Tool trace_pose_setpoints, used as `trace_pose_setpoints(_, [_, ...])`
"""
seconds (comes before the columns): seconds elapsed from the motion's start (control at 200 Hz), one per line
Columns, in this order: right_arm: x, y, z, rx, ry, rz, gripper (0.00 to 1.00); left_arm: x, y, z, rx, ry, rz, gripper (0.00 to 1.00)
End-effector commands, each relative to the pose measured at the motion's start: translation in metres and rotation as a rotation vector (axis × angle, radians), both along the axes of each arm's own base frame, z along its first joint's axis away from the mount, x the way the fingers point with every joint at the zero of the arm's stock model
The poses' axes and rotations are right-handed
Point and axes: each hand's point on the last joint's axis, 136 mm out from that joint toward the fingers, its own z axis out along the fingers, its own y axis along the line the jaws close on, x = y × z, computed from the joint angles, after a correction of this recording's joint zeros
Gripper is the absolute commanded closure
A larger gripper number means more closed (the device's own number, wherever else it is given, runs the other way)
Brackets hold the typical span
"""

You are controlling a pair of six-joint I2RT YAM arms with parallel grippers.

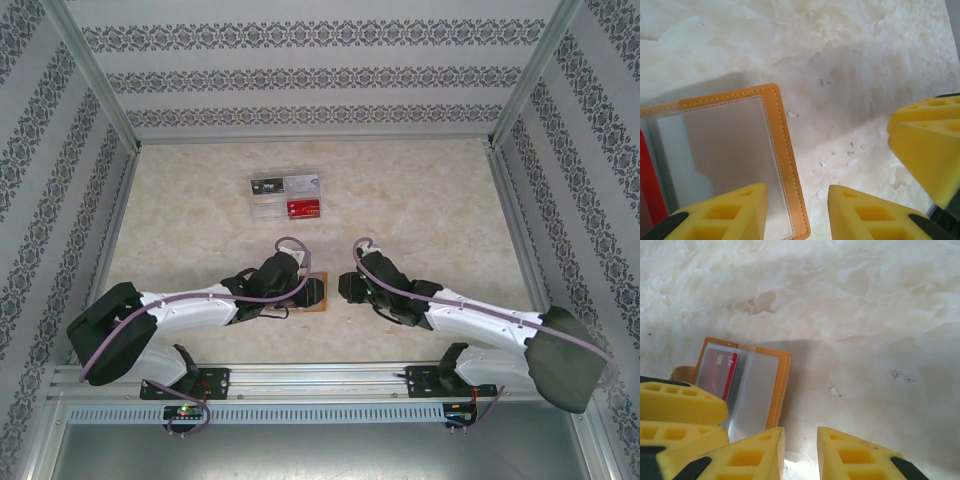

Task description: Take the credit cards out of the card holder

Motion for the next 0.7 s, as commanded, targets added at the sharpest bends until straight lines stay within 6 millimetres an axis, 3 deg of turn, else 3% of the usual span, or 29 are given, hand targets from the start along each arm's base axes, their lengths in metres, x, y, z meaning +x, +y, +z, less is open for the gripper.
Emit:
trace_pose_setpoints(0.0, [-0.004,-0.004,-0.001,0.011,0.011,-0.007,0.74,0.002,0.000,0.010,-0.005,-0.045,0.000,0.64])
trace_pose_setpoints(0.215, [-0.009,0.026,0.015,0.092,0.013,0.075,0.74,0.004,0.056,0.011,0.096,-0.075,0.132,0.73])
trace_pose_setpoints(0.375, [-0.012,0.057,0.017,0.137,0.054,0.141,0.75,0.004,0.093,-0.007,0.159,-0.035,0.208,0.85])
trace_pose_setpoints(0.5, [-0.011,0.079,0.010,0.169,0.096,0.169,0.75,0.004,0.107,-0.022,0.165,-0.002,0.240,0.93])
trace_pose_setpoints(0.694, [-0.006,0.100,-0.002,0.176,0.145,0.176,0.75,0.003,0.106,-0.032,0.163,0.023,0.234,0.94])
